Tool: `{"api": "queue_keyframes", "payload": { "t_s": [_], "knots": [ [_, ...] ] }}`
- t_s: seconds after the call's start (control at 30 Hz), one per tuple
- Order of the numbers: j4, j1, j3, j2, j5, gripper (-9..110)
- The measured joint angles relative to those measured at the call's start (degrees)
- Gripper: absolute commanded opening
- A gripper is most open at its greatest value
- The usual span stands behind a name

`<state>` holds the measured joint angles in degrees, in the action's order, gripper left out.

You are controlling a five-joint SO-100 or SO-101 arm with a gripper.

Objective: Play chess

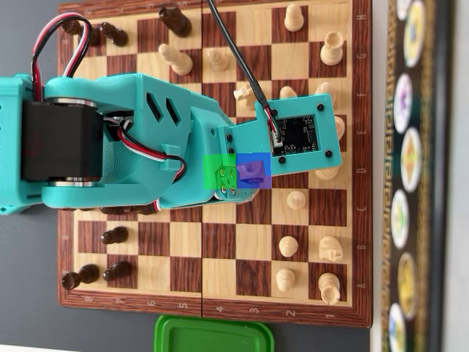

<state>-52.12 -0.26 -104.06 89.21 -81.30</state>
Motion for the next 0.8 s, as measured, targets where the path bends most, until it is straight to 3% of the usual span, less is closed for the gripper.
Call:
{"api": "queue_keyframes", "payload": {
  "t_s": [0.8],
  "knots": [
    [0.0,0.3,0.0,0.0,1.8,4]
  ]
}}
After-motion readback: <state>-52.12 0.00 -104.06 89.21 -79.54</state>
